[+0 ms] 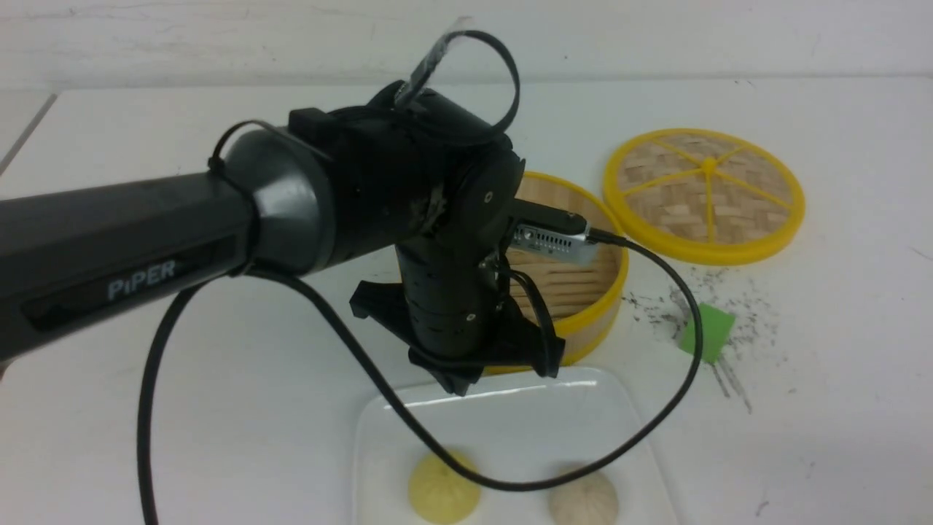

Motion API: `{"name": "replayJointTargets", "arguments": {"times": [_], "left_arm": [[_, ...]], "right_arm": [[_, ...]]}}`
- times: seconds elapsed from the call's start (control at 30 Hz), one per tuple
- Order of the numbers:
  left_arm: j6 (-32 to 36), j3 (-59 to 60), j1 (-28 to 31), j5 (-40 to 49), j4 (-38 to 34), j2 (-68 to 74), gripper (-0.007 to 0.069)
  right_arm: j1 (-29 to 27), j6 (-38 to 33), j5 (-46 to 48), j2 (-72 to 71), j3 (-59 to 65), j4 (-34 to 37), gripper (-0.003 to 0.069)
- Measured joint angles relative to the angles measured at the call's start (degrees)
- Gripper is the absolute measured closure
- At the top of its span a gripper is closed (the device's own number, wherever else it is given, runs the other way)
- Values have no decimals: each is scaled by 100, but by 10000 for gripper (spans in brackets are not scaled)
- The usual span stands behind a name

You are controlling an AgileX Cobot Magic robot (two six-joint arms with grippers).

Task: Put the steamed buns into the plate on the white tablecloth.

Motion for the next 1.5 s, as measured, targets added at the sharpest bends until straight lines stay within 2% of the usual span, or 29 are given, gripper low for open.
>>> {"name": "replayJointTargets", "arguments": {"times": [0.17,0.27,0.4,0.57,0.83,1.07,1.23,1.37,1.5], "left_arm": [[0,0,0,16,100,0,606],[0,0,0,16,178,0,606],[-4,0,0,16,260,-25,606],[-4,0,0,16,486,-477,606],[-4,0,0,153,1005,-2073,606],[1,0,0,433,1267,-3541,605],[1,75,0,1061,1536,-4552,605],[1,306,0,1082,1989,-5362,605],[-18,564,0,1082,2070,-5996,605]], "right_arm": [[-257,0,-214,-28,125,0,652],[-638,0,-651,-100,465,6,650],[-1455,0,-1280,-436,1325,6,646],[-2292,0,-1228,-474,2087,6,635],[-3154,0,-1185,-474,2150,12,623],[-3510,0,-1185,-474,2150,12,616],[-3653,0,-1185,-474,2150,12,610],[-3882,0,-1185,-474,2150,12,604],[-3938,0,-1185,-474,2150,7,601]]}}
